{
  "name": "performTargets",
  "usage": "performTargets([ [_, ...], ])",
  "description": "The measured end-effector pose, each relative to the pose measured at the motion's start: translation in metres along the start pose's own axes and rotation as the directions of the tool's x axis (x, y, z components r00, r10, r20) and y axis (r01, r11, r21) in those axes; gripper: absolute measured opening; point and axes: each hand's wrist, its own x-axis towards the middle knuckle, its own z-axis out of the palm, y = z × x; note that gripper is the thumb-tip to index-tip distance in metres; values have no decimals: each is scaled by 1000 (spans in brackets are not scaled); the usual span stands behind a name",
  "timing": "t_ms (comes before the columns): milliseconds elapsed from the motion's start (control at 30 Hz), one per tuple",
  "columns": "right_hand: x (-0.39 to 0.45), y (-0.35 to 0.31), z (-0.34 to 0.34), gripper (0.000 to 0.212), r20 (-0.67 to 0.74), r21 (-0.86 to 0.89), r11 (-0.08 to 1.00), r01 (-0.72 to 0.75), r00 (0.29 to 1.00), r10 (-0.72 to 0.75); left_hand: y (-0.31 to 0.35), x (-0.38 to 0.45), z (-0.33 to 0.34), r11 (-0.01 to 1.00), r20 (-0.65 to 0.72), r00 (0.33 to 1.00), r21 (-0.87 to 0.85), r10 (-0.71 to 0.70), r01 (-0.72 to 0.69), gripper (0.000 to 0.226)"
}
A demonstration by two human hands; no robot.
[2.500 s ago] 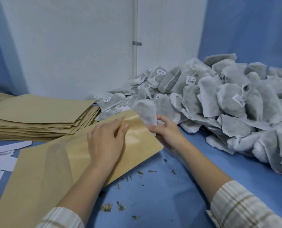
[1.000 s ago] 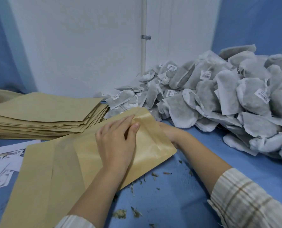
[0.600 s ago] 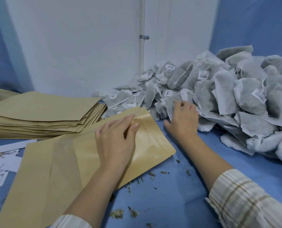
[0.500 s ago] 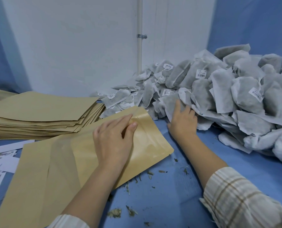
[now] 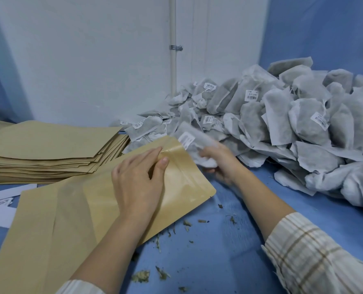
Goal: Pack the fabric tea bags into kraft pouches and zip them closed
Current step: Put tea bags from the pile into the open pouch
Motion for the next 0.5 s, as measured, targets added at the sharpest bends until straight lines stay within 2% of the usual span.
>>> performTargets([
  [67,-8,-4,10,17,195,-284,956,-69,972,128,1,1,-1,1000,-13,1000,-24,-3,3,27],
  [100,-11,-6,17,17,257,-482,874,-61,944,207,2,2,-2,1000,-12,1000,-31,6,-6,25],
  [133,-13,-10,25,21,265,-636,771,-43,926,271,3,2,-2,999,-4,1000,-37,22,-22,23],
  [167,-13,-14,33,27,217,-715,696,-69,924,315,4,3,-2,998,5,999,-46,38,-38,23],
  [233,-10,-18,40,39,78,-769,609,-194,917,390,5,3,-5,996,-2,998,-74,58,-58,23],
  [300,-8,-12,34,42,97,-816,550,-177,896,432,6,3,-7,994,-10,998,-92,66,-66,22],
  [367,-2,-10,36,39,77,-833,536,-137,931,357,9,3,-7,994,0,998,-90,62,-62,23],
  [400,-5,-12,37,35,144,-814,575,-80,932,332,9,3,-6,995,8,998,-79,67,-66,24],
  [433,-7,-13,35,28,236,-713,699,-47,923,302,9,3,-5,995,19,997,-63,75,-73,25],
  [467,-6,-12,28,22,334,-519,854,-34,912,239,9,4,-3,996,28,996,-46,83,-82,26],
  [500,-4,-13,23,19,359,-332,943,-14,923,140,9,4,-2,996,32,996,-28,88,-87,27],
])
